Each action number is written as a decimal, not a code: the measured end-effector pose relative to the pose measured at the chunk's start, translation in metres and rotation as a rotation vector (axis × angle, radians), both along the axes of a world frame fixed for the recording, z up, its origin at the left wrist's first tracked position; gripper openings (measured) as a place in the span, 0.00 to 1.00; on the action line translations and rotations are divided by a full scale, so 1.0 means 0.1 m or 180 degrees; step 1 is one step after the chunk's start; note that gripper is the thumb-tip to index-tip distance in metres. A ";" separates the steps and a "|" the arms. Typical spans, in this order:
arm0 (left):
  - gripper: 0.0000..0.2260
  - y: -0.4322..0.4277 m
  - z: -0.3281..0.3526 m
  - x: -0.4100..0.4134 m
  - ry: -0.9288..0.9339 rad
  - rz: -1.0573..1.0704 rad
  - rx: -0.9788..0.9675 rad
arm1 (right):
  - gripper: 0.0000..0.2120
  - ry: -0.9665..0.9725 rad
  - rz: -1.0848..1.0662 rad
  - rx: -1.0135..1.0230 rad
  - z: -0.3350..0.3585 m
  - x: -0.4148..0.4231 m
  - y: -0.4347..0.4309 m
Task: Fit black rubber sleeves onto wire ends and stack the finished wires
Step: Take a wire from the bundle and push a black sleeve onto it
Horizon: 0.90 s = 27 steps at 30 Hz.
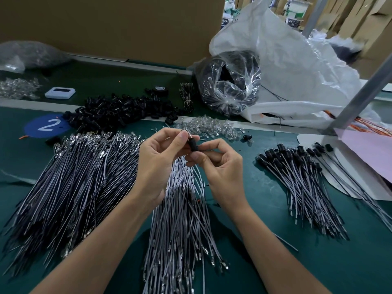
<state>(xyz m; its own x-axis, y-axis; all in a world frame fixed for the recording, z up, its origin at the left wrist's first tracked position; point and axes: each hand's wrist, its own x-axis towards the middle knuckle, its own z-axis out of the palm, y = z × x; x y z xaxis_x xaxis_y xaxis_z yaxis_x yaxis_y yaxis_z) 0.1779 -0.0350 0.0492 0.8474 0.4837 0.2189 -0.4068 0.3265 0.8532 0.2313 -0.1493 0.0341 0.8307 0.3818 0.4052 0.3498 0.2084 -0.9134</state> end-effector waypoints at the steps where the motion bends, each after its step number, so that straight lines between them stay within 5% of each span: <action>1: 0.04 0.00 0.00 0.00 0.0002 0.0005 -0.0002 | 0.09 -0.0009 -0.0006 -0.0008 0.00 0.00 0.00; 10: 0.03 0.07 -0.01 0.01 -0.0078 -0.0120 0.0065 | 0.10 -0.0084 -0.0057 -0.0034 0.01 0.00 -0.02; 20: 0.06 0.11 0.02 -0.02 -0.0091 0.0263 0.1032 | 0.08 -0.0246 -0.0042 -0.0239 0.00 0.05 -0.05; 27: 0.06 0.11 0.01 -0.03 -0.0134 0.0100 0.0919 | 0.11 -0.0443 -0.0101 -0.0193 0.00 0.04 -0.06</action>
